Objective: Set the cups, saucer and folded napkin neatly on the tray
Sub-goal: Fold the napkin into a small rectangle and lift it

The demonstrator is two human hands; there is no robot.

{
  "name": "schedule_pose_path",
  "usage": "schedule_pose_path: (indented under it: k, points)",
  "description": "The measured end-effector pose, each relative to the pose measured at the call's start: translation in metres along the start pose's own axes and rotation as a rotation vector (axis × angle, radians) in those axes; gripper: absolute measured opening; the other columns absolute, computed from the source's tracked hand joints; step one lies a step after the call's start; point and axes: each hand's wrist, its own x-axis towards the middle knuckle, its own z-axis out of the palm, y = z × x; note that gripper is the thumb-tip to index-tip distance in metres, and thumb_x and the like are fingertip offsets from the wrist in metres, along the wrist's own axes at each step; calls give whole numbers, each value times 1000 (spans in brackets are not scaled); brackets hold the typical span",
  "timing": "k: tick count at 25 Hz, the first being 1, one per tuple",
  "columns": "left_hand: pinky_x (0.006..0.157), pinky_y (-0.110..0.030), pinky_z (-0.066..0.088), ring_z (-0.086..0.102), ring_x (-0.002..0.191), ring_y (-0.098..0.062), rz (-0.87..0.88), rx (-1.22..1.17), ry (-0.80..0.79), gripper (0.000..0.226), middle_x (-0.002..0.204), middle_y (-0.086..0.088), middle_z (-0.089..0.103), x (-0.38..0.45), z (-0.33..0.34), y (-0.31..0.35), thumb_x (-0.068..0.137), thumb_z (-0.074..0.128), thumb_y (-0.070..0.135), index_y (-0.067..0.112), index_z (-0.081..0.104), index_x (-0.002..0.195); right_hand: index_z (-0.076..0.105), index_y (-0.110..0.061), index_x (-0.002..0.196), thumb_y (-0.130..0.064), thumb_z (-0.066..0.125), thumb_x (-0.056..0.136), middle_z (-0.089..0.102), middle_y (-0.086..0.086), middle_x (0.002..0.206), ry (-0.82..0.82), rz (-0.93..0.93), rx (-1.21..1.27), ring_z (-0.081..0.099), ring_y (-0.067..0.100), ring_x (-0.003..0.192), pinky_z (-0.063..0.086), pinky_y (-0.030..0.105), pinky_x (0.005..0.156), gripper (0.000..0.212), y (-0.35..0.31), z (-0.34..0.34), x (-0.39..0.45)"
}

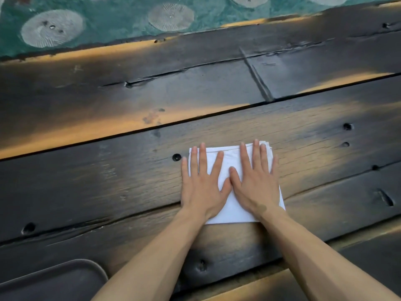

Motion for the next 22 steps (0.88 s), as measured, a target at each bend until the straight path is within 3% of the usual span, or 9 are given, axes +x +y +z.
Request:
schedule_pose_path:
  k: [5,7,9,12,15,18,22]
  points:
    - [119,-52,-6,-10,148,-40,-47,12,-30,82,163,-17,-11,5,-4,-11,86,15,74,35,3,156,-5,-29,157,-60,18,97,-10,7,165,-64,16,20,-12,27,151,-4,50,121,72,6,-3,3]
    - [119,-53,-5,-7,150,-35,0,27,-39,84,164,-13,-6,6,-7,-21,86,15,75,32,0,157,-3,-33,156,-57,17,98,-2,1,166,-95,-52,-24,0,28,150,8,49,119,65,23,-13,10]
    - [118,-53,3,8,149,-27,38,10,-30,82,163,-8,13,11,-17,-34,90,20,70,26,7,157,11,-33,154,-48,27,99,18,-2,162,-82,-129,-67,23,32,140,27,49,109,59,41,-30,25]
    - [100,-45,29,39,125,-27,97,43,14,61,137,-5,45,32,-43,-48,93,43,54,23,38,145,33,-37,144,-41,50,91,40,-1,144,-156,-199,-112,35,30,124,36,46,96,55,50,-54,55]
    - [87,-39,40,49,108,-28,28,-103,-249,49,118,-6,50,68,-72,-49,84,65,43,24,50,127,47,-37,132,-40,64,82,50,3,127,-299,-172,-94,39,27,116,39,43,93,53,43,-71,81]
    - [78,-35,47,55,95,-26,-46,-137,-516,45,108,-4,58,97,-88,-42,75,80,34,19,52,108,60,-27,123,-39,70,80,53,4,118,-382,-172,-163,46,26,111,43,37,83,46,31,-80,94]
    - [75,-33,44,53,94,-24,40,-68,-570,27,108,-4,60,98,-89,-38,83,72,30,18,55,101,60,-24,107,-28,66,82,64,3,108,-329,-205,-182,58,26,97,41,33,67,26,26,-84,85]
